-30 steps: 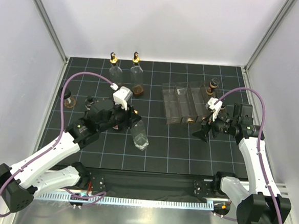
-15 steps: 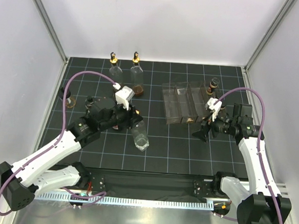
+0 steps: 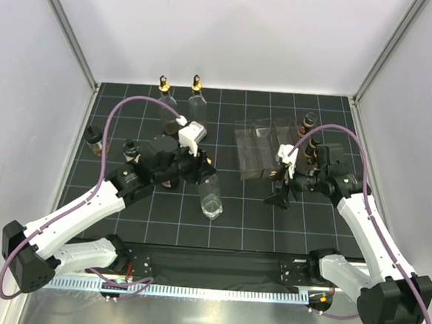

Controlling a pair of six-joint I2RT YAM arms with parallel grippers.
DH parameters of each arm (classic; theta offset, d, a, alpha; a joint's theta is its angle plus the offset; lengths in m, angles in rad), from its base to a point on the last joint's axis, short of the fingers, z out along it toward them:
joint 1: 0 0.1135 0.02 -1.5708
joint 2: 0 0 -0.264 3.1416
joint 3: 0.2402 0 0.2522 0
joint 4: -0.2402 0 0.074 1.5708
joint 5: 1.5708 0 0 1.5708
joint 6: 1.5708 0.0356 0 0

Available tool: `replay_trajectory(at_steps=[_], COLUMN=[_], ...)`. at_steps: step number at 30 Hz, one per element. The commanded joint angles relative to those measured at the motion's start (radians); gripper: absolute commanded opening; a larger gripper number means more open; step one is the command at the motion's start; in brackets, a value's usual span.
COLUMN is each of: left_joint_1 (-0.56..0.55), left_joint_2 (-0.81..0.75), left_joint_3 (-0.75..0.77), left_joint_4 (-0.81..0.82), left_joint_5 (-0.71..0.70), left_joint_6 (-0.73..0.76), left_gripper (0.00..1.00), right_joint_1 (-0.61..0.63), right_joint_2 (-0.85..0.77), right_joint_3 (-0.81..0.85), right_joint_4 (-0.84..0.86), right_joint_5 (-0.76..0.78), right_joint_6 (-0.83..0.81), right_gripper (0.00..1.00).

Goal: Organize the condiment bottles
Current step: Pick up the bottle from the center of the board.

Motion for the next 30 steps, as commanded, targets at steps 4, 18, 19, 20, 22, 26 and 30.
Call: replay_trajectory(at_steps=[4, 18, 19, 20, 22, 26, 30], left_joint_1=[-0.062, -0.154, -0.157, -0.16, -0.168, -0.177, -0.183], left_joint_2=[0.042, 0.277, 0.286, 0.306, 0.323, 0.358, 0.38], left_joint_3=[0.145, 0.407, 0.419, 0.442, 0.464, 0.51, 0.542], left_joint_4=[0.115, 0.138, 0.138, 0.138, 0.138, 0.138, 0.138], left_joint_5=[-0.024, -0.185, -0.196, -0.206, -0.216, -0.232, -0.237], left_joint_6=[-0.056, -0.182, -0.186, -0.189, -0.199, -0.208, -0.206], left_gripper=[0.0, 0.0, 0.0, 0.0, 0.0, 0.0, 0.0], right_joint_1=[0.119, 0.289, 0.309, 0.316, 0.341, 0.369, 0.374], right_joint_2=[-0.025, -0.022, -0.024, -0.024, -0.027, -0.016, -0.001], right_joint_3=[0.056, 0.077, 0.082, 0.091, 0.105, 0.105, 0.103], right_joint_4=[0.215, 0.484, 0.485, 0.463, 0.456, 0.473, 0.478], right_joint_5=[0.059, 0.299, 0.327, 0.353, 0.385, 0.531, 0.609], right_joint_6=[0.137, 0.44, 0.455, 0.446, 0.444, 0.436, 0.438], right_gripper=[0.85, 0.93, 0.94, 0.94, 0.94, 0.94, 0.94])
